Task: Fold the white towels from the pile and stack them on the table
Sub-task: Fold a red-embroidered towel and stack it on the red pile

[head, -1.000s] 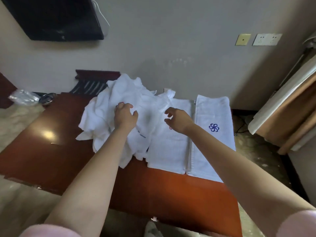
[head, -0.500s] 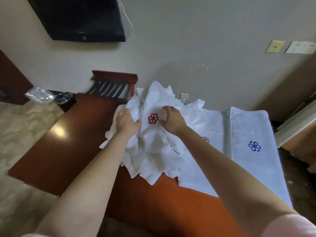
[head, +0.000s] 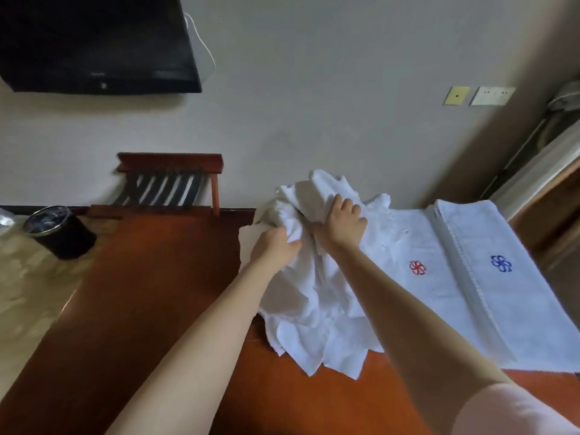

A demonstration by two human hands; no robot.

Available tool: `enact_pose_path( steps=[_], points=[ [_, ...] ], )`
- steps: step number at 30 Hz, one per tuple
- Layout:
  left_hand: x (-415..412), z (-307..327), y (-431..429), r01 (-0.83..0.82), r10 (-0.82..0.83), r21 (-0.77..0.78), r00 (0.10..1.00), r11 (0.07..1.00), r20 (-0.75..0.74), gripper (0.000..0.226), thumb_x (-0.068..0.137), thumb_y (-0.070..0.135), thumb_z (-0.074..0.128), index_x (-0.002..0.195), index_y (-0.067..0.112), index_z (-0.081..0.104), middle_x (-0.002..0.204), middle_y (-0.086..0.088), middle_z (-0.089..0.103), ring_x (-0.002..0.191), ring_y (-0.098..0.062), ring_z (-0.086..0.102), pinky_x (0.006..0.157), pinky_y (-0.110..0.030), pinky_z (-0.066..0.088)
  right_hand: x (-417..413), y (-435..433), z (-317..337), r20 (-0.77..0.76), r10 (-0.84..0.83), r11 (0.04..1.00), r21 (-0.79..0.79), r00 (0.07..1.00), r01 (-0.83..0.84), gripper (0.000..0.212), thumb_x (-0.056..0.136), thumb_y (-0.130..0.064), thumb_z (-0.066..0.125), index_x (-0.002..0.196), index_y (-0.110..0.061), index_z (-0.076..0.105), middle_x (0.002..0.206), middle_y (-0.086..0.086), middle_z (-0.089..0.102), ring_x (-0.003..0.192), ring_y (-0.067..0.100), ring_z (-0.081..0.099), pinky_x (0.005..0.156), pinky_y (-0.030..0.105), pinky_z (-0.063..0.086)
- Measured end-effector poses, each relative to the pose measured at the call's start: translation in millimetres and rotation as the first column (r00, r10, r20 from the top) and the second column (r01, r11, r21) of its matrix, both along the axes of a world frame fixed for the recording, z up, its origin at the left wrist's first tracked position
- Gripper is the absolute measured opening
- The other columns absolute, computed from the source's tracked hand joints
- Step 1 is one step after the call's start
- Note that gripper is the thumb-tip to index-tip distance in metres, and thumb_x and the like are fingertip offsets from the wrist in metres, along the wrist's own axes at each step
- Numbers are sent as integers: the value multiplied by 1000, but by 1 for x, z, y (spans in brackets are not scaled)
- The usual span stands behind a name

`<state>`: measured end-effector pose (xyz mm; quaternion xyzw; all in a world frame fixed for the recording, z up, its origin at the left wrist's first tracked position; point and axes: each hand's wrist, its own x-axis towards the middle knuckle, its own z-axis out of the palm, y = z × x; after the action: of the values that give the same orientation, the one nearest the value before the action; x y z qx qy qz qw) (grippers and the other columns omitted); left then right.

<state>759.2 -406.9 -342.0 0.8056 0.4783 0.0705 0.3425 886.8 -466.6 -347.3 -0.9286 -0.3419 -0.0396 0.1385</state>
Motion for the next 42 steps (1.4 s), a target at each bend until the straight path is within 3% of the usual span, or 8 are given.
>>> enact_pose_path(
  steps=[5, 11, 14, 17, 23, 28, 34, 42],
  points=[
    [-8, 9, 25, 135, -135, -3, 990, 991, 35, 24, 90, 35, 56, 98, 13, 58, 108, -9, 61, 91, -25, 58, 63, -27, 38, 16, 7, 23, -132, -26, 996, 82, 991, 37, 29, 91, -33, 55, 105, -8, 56, 111, 12, 59, 114, 32, 49, 74, 36, 38],
    [8, 37, 58, 75, -51, -61, 944, 995, 325, 44, 90, 43, 55, 125, 16, 54, 129, -3, 55, 116, -20, 53, 98, -33, 41, 18, 12, 58, -293, -26, 764, 611, 956, 208, 17, 89, -25, 55, 79, -15, 47, 89, 7, 53, 79, 22, 45, 67, 28, 28],
    [14, 72, 63, 151, -8, -255, 873, 955, 488, 40, 94, 47, 45, 125, 23, 52, 125, 2, 55, 113, -18, 51, 92, -30, 39, 8, 16, 88, -230, 20, 580, 795, 973, 176, 19, 92, -22, 55, 78, -17, 44, 85, 1, 49, 74, 16, 42, 59, 20, 25],
    [8, 117, 68, 282, 45, -393, 761, 875, 647, 35, 96, 56, 31, 116, 35, 49, 116, 10, 53, 110, -14, 50, 82, -32, 42, -21, 29, 133, -146, 79, 515, 853, 986, 85, 22, 91, -29, 53, 72, -28, 42, 70, -12, 44, 67, 12, 40, 61, 26, 31],
    [-67, 166, 124, 401, 8, -296, 583, 867, 812, 73, 85, 72, 31, 147, 35, 26, 140, 5, 48, 119, -13, 53, 98, -38, 45, -124, 94, 192, 21, 246, 362, 925, 969, -112, 16, 90, -23, 53, 76, -25, 47, 64, -23, 50, 60, -3, 43, 56, 14, 35],
    [-160, 178, 200, 331, 23, -248, 559, 910, 829, 100, 61, 85, 35, 147, 36, 25, 149, 3, 39, 134, -18, 40, 111, -46, 33, -215, 165, 206, 6, 314, 352, 928, 950, -122, 18, 92, -15, 54, 76, -18, 47, 59, -19, 46, 56, -2, 40, 54, 14, 33],
    [-229, 161, 271, 210, 51, -222, 606, 952, 794, 80, 78, 65, 37, 142, 18, 37, 137, -11, 51, 124, -29, 50, 104, -53, 41, -284, 233, 206, 10, 413, 352, 921, 911, -170, 18, 93, -20, 53, 77, -18, 46, 60, -19, 46, 56, -1, 40, 54, 14, 34],
    [-305, 70, 301, -94, 272, -301, 726, 949, 631, 40, 90, 49, 52, 120, 23, 50, 104, 6, 58, 96, -9, 56, 70, -23, 42, -333, 268, 106, -180, 502, 488, 867, 846, -104, 23, 94, -17, 54, 74, -19, 42, 59, -15, 43, 54, -2, 39, 52, 13, 32]
  ],
)
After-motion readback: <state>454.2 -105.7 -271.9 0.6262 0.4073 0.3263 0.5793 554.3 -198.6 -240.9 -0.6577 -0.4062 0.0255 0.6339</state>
